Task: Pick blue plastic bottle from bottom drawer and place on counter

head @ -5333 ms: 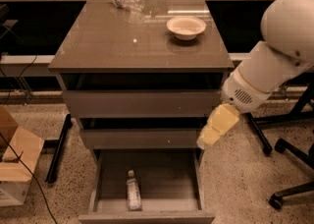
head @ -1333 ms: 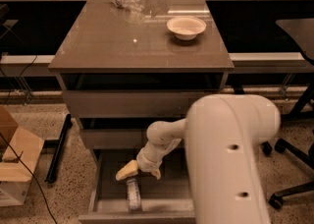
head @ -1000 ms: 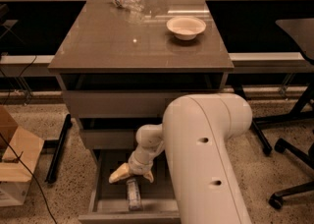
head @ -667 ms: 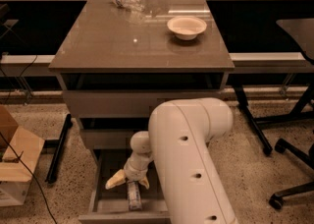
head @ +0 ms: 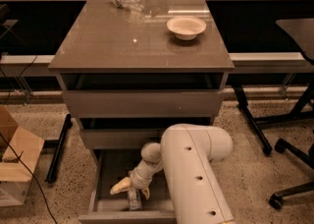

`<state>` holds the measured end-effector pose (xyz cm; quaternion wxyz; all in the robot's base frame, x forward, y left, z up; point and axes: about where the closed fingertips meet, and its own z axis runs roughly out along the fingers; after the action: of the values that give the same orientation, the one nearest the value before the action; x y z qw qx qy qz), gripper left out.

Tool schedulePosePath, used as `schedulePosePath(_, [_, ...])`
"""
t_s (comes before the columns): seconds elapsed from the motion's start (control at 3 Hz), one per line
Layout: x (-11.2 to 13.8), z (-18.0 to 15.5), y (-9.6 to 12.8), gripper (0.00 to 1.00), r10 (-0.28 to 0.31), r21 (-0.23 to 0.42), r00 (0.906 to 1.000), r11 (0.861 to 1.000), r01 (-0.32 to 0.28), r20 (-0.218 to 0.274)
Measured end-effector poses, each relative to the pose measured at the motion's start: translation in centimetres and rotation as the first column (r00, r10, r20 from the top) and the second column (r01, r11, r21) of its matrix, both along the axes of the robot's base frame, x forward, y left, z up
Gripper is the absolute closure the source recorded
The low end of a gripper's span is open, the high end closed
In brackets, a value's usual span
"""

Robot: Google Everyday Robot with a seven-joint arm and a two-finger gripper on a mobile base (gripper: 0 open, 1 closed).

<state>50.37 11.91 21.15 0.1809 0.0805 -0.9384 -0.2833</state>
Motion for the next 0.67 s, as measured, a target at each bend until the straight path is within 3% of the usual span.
schedulePosePath(0.33, [-0.3,-3.9,-0.8,0.00,-0.023,0.043,0.9978,0.999,0.025,-0.063])
schedulePosePath(0.67, [-0.4,-6.9,-0.9,0.03,-0.032,0.040,0.9935,0.999,0.036,-0.109])
